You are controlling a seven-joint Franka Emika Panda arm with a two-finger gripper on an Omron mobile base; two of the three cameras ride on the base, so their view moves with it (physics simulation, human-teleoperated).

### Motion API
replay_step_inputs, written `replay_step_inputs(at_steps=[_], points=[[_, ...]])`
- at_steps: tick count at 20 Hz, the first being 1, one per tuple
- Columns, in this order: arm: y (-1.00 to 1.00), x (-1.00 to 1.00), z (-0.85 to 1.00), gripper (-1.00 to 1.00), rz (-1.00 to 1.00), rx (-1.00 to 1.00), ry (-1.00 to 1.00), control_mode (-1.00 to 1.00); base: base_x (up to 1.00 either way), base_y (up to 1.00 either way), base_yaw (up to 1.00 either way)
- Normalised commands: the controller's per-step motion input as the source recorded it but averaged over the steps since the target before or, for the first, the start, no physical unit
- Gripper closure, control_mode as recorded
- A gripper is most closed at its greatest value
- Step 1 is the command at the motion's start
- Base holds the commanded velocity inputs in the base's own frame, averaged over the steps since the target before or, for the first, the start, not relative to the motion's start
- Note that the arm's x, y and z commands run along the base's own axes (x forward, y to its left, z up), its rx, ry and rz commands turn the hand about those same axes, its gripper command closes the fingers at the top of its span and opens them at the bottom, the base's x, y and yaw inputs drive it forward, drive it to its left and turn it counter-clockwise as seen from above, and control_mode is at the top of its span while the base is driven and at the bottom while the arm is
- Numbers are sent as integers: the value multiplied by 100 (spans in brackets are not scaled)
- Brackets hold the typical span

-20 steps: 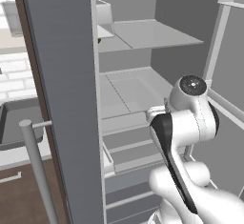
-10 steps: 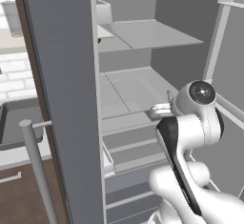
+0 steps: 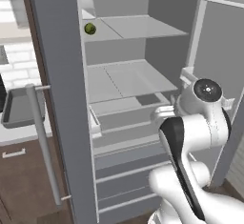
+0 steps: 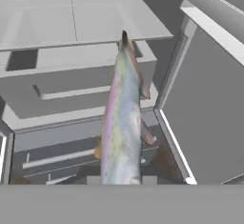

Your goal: Place one lime and one fish in each tupperware on the nearby counter, to pack two identical lunches.

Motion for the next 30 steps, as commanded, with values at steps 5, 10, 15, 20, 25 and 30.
replay_step_inputs(at_steps=[5,10,15,20,25,30], points=[[0,0,0,100,0,0,0,100,-100,4,17],[0,0,0,100,0,0,0,100,-77,71,58],[0,0,0,100,0,0,0,100,-16,81,77],[0,0,0,100,0,0,0,100,46,78,59],[0,0,0,100,0,0,0,100,100,56,24],[0,0,0,100,0,0,0,100,100,27,6]])
